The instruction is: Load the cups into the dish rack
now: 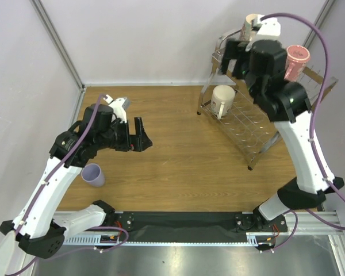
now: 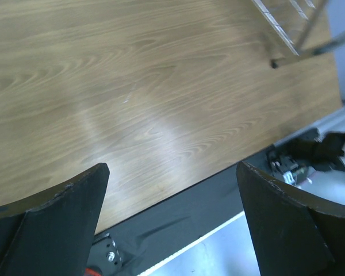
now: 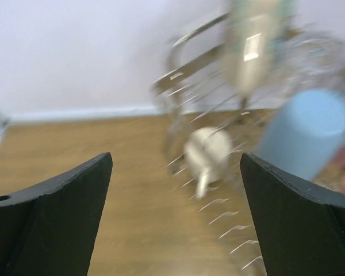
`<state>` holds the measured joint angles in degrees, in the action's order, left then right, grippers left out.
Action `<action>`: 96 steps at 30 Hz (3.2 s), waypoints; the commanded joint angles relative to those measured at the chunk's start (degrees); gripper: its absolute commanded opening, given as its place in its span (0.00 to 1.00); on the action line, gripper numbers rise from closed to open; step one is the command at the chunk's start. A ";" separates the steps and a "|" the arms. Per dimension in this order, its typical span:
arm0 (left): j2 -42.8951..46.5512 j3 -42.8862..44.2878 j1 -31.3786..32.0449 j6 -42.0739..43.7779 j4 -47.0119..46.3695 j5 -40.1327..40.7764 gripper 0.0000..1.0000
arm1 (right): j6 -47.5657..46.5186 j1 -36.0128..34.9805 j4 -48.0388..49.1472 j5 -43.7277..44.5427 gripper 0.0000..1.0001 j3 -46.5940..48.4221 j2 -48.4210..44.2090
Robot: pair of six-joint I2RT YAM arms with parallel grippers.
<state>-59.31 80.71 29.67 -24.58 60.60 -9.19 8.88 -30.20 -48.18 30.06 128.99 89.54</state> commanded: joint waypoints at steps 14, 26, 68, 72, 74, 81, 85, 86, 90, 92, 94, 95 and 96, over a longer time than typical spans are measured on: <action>6.83 -4.85 -3.39 -11.80 10.40 14.90 1.00 | 20.19 -28.95 9.07 -9.57 0.98 -38.53 -16.67; 5.70 -11.10 -10.94 -9.70 11.91 15.52 1.00 | 23.37 -24.57 2.74 -16.79 1.00 -45.74 -25.72; -9.15 -25.33 -28.79 -22.18 0.66 37.67 0.85 | 20.91 -17.44 -5.78 -21.90 1.00 -44.88 -30.12; -11.08 -27.70 -29.49 -23.15 -0.65 36.45 0.83 | 20.91 -17.18 -6.22 -21.19 1.00 -44.53 -30.47; -12.14 -29.55 -31.51 -23.76 -1.80 35.39 0.80 | 21.26 -17.09 -6.22 -21.28 1.00 -44.70 -30.56; -16.27 -32.54 -33.63 -24.03 -6.19 29.94 0.61 | 22.93 -17.00 -5.96 -22.24 1.00 -45.58 -30.47; -15.76 -32.80 -33.71 -24.90 -6.46 26.60 0.48 | 23.72 -17.00 -4.99 -22.59 1.00 -47.07 -30.65; -14.53 -32.98 -33.71 -25.25 -6.46 25.81 0.44 | 23.72 -17.00 -4.82 -23.12 1.00 -47.42 -30.65; -9.87 -34.03 -33.63 -27.53 -6.20 20.80 0.19 | 24.95 -17.00 -2.80 -24.79 1.00 -48.83 -30.04; -6.55 -34.74 -33.71 -28.15 -6.02 15.90 0.00 | 25.30 -17.00 -1.92 -25.84 1.00 -49.44 -29.42; -3.72 -36.31 -33.54 -29.91 -6.02 11.32 0.00 | 26.09 -17.00 -1.13 -26.46 1.00 -49.97 -28.90; -2.06 -36.93 -33.36 -30.61 -6.02 9.65 0.00 | 26.44 -17.00 -0.25 -26.98 1.00 -50.76 -28.89; 1.62 -37.46 -33.45 -32.10 -6.28 3.80 0.00 | 26.88 -17.09 0.36 -27.25 1.00 -51.20 -28.63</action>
<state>-64.16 44.73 -3.55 -52.49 54.74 6.96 34.00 -47.40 -51.55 4.80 78.91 60.42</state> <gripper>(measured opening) 0.146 0.995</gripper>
